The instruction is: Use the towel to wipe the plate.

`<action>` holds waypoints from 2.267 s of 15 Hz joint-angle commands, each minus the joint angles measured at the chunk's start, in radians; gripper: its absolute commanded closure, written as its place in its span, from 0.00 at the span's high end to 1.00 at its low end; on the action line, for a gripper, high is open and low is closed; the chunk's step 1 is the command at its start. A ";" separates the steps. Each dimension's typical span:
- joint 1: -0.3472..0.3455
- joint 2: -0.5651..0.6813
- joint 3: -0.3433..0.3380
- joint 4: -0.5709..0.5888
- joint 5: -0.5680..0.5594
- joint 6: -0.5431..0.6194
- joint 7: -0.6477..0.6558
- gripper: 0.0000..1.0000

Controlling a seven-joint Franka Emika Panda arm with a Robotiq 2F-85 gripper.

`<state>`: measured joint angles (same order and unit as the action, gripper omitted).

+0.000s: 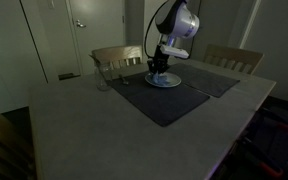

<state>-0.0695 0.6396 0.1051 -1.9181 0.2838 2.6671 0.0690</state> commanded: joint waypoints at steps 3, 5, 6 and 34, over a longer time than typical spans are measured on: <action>0.039 0.020 -0.055 0.000 -0.027 0.133 0.046 0.02; 0.042 0.017 -0.078 -0.004 -0.043 0.156 0.053 0.02; 0.046 0.014 -0.093 -0.006 -0.055 0.168 0.058 0.02; 0.134 -0.173 0.095 0.025 0.001 -0.230 0.012 0.02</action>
<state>0.0467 0.4722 0.1818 -1.8923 0.2552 2.4701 0.1297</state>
